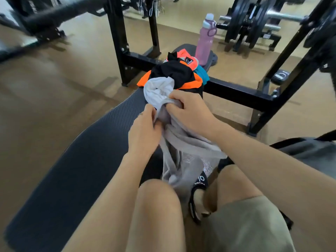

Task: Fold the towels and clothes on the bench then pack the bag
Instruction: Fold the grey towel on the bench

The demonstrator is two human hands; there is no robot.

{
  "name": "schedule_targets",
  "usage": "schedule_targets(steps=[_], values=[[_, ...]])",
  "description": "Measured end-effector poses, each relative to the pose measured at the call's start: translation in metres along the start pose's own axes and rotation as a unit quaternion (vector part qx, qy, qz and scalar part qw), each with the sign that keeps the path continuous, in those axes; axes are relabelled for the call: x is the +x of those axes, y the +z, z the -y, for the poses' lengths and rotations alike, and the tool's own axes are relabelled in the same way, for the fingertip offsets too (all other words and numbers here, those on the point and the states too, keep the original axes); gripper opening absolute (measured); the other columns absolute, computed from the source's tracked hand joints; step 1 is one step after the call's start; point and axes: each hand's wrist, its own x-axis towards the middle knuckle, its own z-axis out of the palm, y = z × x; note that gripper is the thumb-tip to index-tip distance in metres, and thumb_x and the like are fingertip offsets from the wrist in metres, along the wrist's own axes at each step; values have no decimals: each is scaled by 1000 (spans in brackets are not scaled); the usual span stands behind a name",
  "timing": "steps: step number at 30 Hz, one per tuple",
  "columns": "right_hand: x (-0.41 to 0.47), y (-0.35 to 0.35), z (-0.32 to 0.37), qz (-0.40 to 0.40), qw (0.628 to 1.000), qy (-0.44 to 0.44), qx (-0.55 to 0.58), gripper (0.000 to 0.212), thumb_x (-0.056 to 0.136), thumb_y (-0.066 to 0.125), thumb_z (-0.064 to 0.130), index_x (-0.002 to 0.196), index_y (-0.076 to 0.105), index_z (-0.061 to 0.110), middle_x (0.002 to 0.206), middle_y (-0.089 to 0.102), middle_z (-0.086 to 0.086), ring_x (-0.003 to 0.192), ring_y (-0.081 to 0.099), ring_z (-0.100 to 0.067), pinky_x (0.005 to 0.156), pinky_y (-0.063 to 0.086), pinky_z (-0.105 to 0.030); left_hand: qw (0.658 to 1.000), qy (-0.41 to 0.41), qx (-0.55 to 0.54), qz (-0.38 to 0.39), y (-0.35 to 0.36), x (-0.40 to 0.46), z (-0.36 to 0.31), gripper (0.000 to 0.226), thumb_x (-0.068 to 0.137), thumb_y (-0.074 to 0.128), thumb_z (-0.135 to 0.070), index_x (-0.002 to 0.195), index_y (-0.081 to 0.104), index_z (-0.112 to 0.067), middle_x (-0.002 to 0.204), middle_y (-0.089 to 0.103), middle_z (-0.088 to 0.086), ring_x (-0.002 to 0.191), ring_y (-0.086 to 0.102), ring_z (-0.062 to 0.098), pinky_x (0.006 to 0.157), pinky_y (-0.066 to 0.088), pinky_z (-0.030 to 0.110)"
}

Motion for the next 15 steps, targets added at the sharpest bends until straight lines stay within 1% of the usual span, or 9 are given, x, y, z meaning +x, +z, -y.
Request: schedule_targets(steps=[3, 5, 7, 9, 10, 12, 13, 15], values=[[-2, -17, 12, -52, 998, 9, -24, 15, 94, 59, 16, 81, 58, 8, 63, 47, 2, 60, 41, -10, 58, 33, -24, 1000, -7, 7, -5, -20, -2, -1, 12, 100, 49, -15, 94, 41, -20, 78, 54, 1, 65, 50, 21, 56, 40, 36], [-6, -29, 13, -56, 996, 15, -68, 16, 95, 57, 16, 83, 59, 5, 64, 49, 0, 61, 43, -12, 62, 39, -31, 999, 20, 43, -3, -35, -1, -3, 7, 102, 49, -16, 98, 44, -20, 80, 55, -1, 66, 53, 17, 57, 42, 34], [-14, -39, 10, -56, 991, 15, -123, 16, 95, 56, 18, 86, 60, 6, 67, 54, -4, 65, 49, -20, 66, 42, -39, 995, 49, 85, -2, -46, 1, -8, 4, 102, 47, -18, 100, 45, -20, 81, 54, -2, 68, 53, 16, 59, 42, 34], [-23, -49, 8, -87, 984, 17, -154, 17, 96, 55, 20, 87, 61, 7, 71, 59, -7, 68, 52, -24, 63, 38, -38, 991, 63, 117, 7, -54, 3, -14, 2, 102, 44, -18, 101, 44, -18, 84, 52, -1, 71, 51, 19, 61, 43, 37], [-26, -56, 8, -112, 981, 20, -158, 17, 96, 54, 19, 87, 61, 6, 70, 59, -7, 66, 51, -25, 61, 35, -37, 989, 61, 131, 14, -57, 3, -17, 3, 102, 42, -17, 101, 44, -17, 86, 51, 0, 72, 50, 21, 63, 42, 39], [-31, -73, 9, -157, 977, 37, -141, 19, 97, 52, 17, 84, 59, 5, 65, 51, -3, 63, 45, -22, 56, 29, -34, 987, 56, 151, 21, -61, 1, -21, 5, 104, 38, -17, 101, 42, -15, 88, 51, 3, 73, 49, 24, 66, 38, 39], [-33, -81, 11, -171, 975, 41, -138, 19, 98, 51, 17, 86, 59, 7, 64, 49, 1, 63, 44, -20, 56, 31, -32, 985, 60, 158, 16, -62, 0, -22, 6, 104, 37, -16, 103, 43, -14, 89, 53, 4, 75, 50, 26, 66, 36, 38], [-38, -96, 11, -178, 967, 33, -178, 20, 100, 48, 21, 93, 63, 10, 71, 56, 0, 67, 49, -22, 59, 38, -34, 985, 70, 161, -1, -66, -2, -27, 11, 105, 37, -13, 110, 47, -11, 92, 57, 7, 78, 53, 29, 66, 35, 37]])
